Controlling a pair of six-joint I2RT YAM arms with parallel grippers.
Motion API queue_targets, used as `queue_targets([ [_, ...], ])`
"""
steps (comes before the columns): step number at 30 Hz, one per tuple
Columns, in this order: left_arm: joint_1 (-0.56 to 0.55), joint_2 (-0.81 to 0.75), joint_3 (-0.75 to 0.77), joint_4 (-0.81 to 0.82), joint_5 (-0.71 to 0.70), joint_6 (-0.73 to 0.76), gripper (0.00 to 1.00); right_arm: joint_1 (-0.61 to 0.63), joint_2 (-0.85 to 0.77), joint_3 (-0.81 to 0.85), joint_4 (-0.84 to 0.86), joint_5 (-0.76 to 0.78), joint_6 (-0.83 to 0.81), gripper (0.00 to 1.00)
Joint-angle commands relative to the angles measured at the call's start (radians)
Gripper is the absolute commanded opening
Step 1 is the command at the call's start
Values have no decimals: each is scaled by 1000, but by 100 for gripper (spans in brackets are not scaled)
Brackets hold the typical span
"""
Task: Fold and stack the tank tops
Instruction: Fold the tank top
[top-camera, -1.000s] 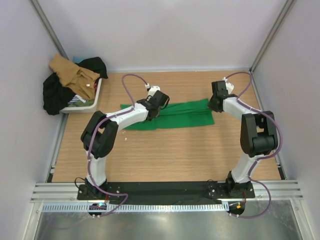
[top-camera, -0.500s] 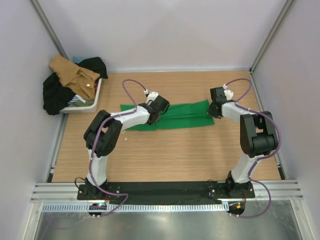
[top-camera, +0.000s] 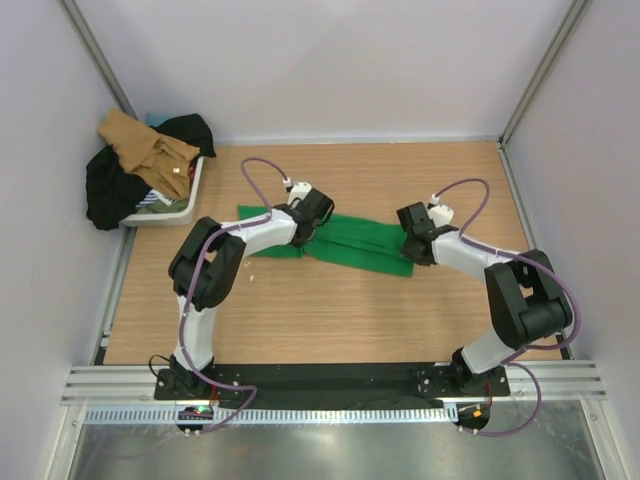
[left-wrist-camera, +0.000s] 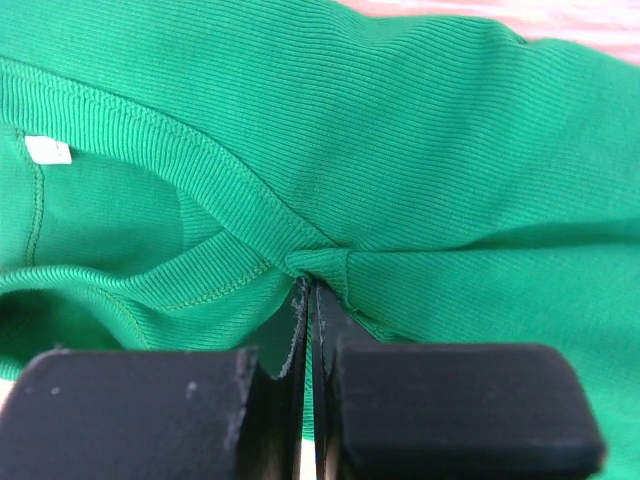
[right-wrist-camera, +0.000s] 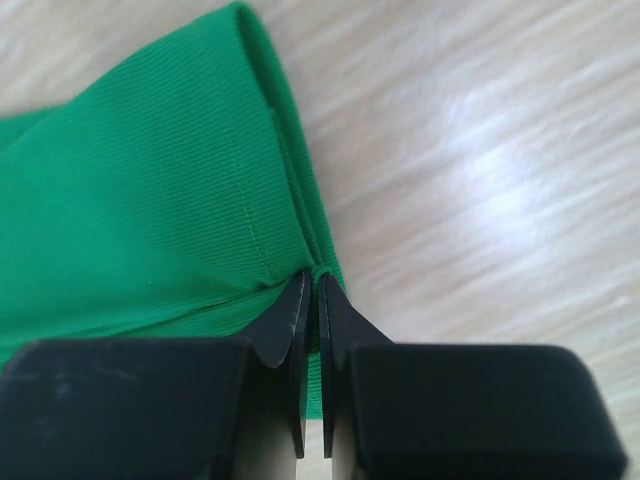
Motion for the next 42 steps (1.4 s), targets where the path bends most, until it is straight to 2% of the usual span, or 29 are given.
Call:
queue_targets([
  [1, 24, 24, 6, -19, -1, 25, 0, 95, -30, -89, -171, 57, 106, 1],
  [6, 24, -66, -42, 7, 16, 56, 13, 121, -84, -146, -168, 45, 146, 1],
  [10, 24, -138, -17, -71, -19, 51, 18, 126, -129, -162, -168, 47, 140, 1],
  [15, 24, -193, 33, -131, -60, 56, 39, 127, -130, -146, -179, 59, 122, 1],
  [19, 24, -244, 50, -185, -77, 36, 40, 127, -124, -146, -176, 59, 117, 1],
  [22, 24, -314, 14, -197, -76, 0, 46, 126, -126, -146, -173, 59, 111, 1],
  [24, 33, -356, -40, -196, -56, -44, 58, 126, -130, -145, -174, 62, 107, 1],
  [26, 62, -414, -81, -182, -42, -90, 75, 126, -133, -145, -171, 62, 102, 1],
  [28, 100, -457, -161, -135, 22, -145, 75, 126, -139, -146, -168, 61, 97, 1],
  [32, 270, -554, -325, -1, 186, -243, 65, 126, -149, -146, -165, 56, 91, 1],
  [34, 314, -595, -407, 65, 232, -280, 64, 126, -150, -146, -165, 51, 90, 1],
  [38, 395, -557, -436, 100, 272, -282, 62, 127, -153, -153, -161, 45, 90, 1],
  [42, 430, -465, -392, 116, 322, -274, 55, 126, -165, -160, -161, 41, 88, 1],
])
